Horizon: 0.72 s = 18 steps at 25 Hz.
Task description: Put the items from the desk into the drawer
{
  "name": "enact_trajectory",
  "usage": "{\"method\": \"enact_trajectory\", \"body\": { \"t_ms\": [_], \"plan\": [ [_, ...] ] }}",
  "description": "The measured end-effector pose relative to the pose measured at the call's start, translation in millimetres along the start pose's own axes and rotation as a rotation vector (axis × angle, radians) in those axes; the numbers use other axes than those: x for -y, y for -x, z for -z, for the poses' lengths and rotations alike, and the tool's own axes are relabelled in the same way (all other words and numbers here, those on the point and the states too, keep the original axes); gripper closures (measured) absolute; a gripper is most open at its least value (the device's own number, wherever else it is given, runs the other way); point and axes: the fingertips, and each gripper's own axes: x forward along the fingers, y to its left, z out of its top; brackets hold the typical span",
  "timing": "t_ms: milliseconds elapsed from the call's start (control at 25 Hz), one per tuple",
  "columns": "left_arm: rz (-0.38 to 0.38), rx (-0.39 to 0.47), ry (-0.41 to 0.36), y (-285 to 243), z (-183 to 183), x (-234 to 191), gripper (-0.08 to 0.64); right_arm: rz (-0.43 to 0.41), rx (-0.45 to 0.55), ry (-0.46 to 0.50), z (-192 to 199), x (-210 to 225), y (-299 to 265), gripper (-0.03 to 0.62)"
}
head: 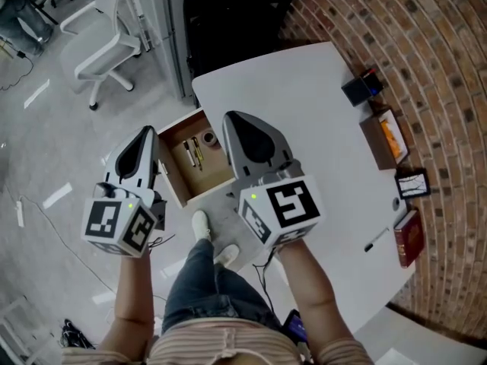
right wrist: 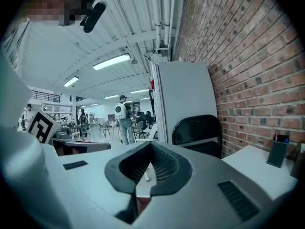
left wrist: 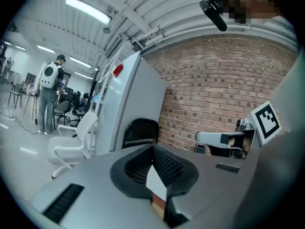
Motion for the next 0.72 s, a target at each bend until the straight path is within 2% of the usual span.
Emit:
{"method": "enact_trajectory", "body": {
  "t_ms": [720],
  "plan": [
    [0.032, 0.080, -0.066, 48.8, -33.3, 39.8, 0.551, 0.025, 0.111, 0.035, -29.3, -11.8, 56.8, 0.575]
  ]
}}
